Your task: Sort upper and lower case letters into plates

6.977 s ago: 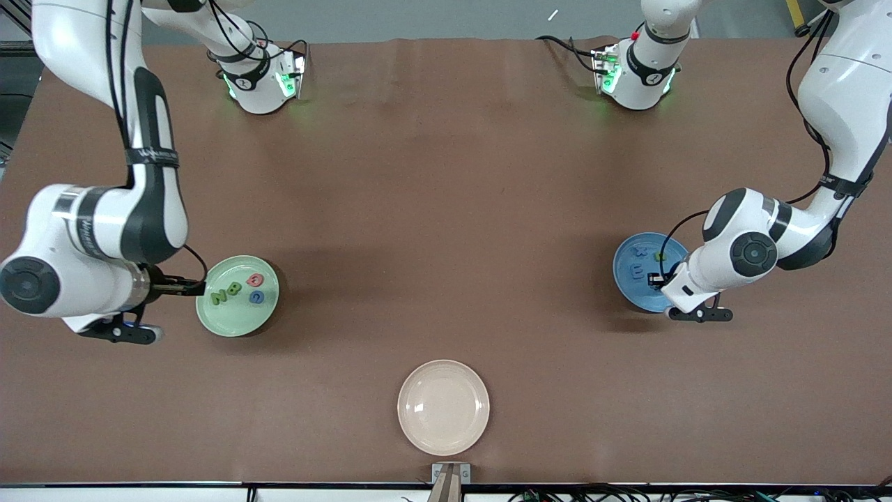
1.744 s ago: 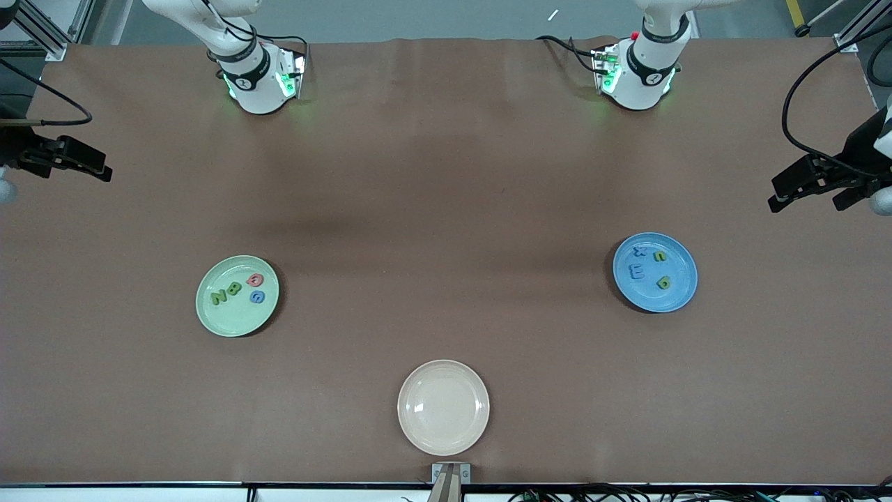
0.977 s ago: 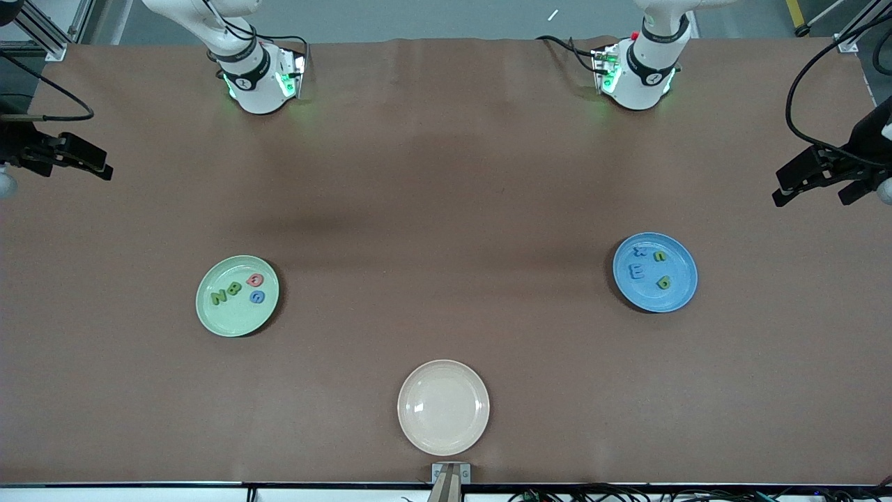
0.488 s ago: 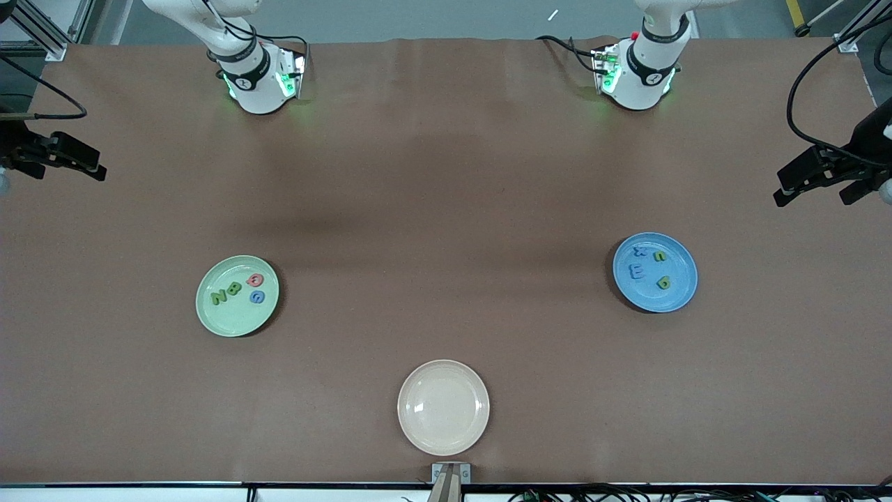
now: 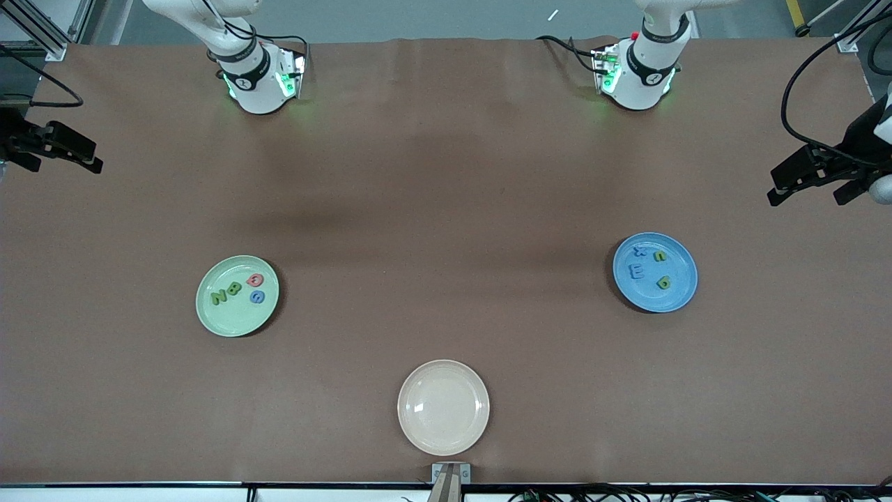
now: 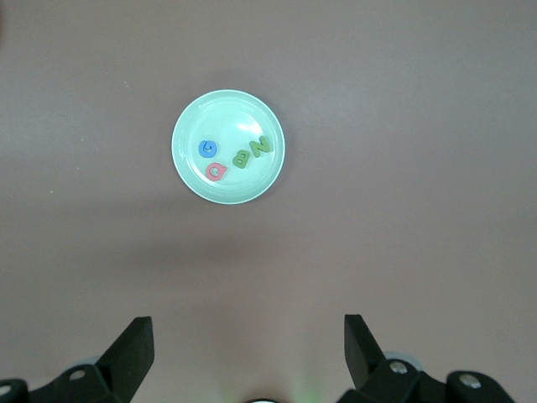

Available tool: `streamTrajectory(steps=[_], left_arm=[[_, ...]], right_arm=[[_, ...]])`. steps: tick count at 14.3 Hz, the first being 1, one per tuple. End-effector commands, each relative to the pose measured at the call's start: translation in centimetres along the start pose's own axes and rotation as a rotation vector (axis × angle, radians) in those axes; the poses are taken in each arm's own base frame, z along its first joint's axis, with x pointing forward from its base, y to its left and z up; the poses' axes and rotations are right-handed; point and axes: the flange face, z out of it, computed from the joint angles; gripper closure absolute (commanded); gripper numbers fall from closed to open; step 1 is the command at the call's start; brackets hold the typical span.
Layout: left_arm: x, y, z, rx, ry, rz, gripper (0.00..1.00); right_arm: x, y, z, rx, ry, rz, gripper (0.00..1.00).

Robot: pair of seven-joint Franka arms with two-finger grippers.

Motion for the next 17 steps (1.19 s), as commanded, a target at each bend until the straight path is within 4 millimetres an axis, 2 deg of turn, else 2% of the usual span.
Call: streamTrajectory(steps=[1, 10, 12, 17], left_arm=[[-0.4, -0.2, -0.7, -0.005, -0.003, 0.014, 0.0], [-0.4, -1.1, -0.8, -0.009, -0.001, -0.002, 0.0], [-0.4, -1.1, -0.8, -0.009, -0.001, -0.003, 0.0], [-0.4, -1.1, -0.8, -0.012, -0.001, -0.003, 0.0]], right_arm=[[-1.7, 0.4, 0.3, 0.017, 0.021, -0.007, 0.0], [-1.5, 0.4, 0.1, 0.017, 0.029, -0.004, 0.0], [-1.4, 0.5, -0.8, 0.017, 0.033, 0.008, 0.0], [-1.3, 0.9, -1.0, 0.034, 0.032, 0.019, 0.0]])
